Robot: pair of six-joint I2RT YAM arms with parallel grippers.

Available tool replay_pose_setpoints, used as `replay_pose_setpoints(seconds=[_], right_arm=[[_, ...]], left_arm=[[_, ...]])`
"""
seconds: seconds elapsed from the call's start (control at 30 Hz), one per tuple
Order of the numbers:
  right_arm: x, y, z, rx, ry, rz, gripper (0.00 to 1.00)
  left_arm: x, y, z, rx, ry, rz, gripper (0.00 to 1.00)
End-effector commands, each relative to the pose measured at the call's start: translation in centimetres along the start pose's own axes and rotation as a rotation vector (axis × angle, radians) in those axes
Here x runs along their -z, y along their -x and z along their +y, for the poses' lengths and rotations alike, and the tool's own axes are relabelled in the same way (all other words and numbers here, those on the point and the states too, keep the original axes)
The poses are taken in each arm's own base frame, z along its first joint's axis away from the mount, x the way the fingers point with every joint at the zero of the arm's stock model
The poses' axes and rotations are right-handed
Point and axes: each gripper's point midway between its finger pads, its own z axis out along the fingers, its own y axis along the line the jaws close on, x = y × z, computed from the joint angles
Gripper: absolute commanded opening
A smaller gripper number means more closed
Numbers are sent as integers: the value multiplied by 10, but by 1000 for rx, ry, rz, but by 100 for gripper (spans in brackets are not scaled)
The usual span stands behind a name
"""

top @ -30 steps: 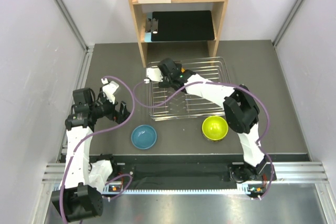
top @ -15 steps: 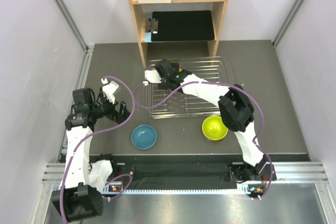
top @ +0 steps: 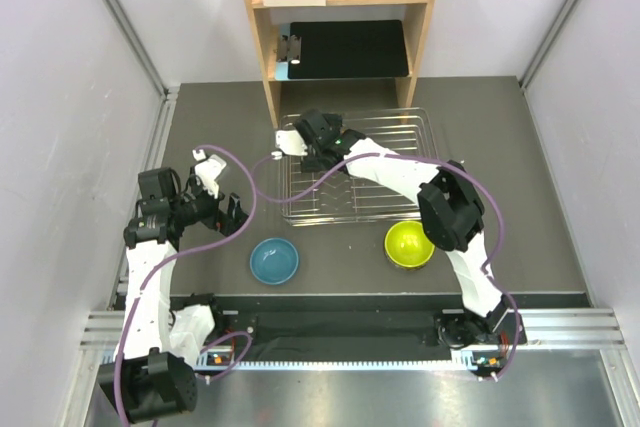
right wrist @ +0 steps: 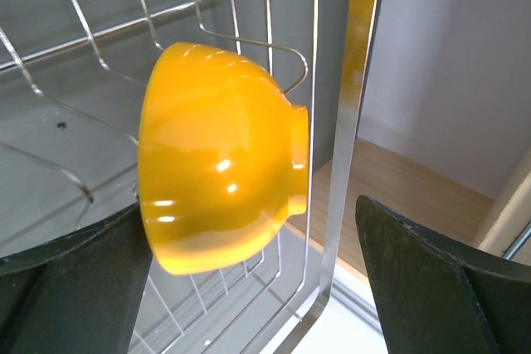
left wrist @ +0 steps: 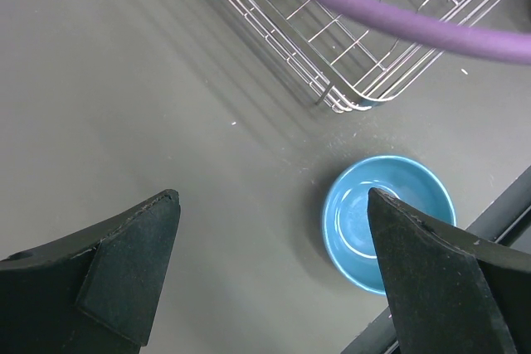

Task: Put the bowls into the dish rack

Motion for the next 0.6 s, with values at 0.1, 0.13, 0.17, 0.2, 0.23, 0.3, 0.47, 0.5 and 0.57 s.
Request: replay_pose_setpoints(seconds=[0.1, 0.13, 0.17, 0.2, 0.23, 0.3, 0.47, 0.5, 0.57], right_arm=[[59, 28, -36, -115, -3, -138, 100], [63, 32, -37, -126, 1, -159, 100], [67, 32, -37, -135, 7, -167, 100], [75, 32, -42, -161, 4, -183, 100], [80, 35, -42, -170, 12, -201, 100], [91, 33, -44, -201, 19, -220, 100], [113, 30, -38, -264, 44, -264, 100], [120, 25, -36, -273, 44, -269, 100], [130, 23, -37, -298, 37, -291, 100]], left_arm=[[-7, -11, 4, -33, -27, 26, 99], [-8, -13, 2, -40, -42, 30, 99], [-10, -19, 0, -32, -66, 52, 99], [-10, -19, 0, -42, -78, 61, 99], [-9, -19, -1, -70, -95, 66, 99], [-8, -26, -5, -85, -140, 112, 99], [-7, -46, -14, -79, -241, 208, 99], [-6, -52, -17, -86, -262, 227, 99], [-7, -61, -17, -84, -276, 265, 98]])
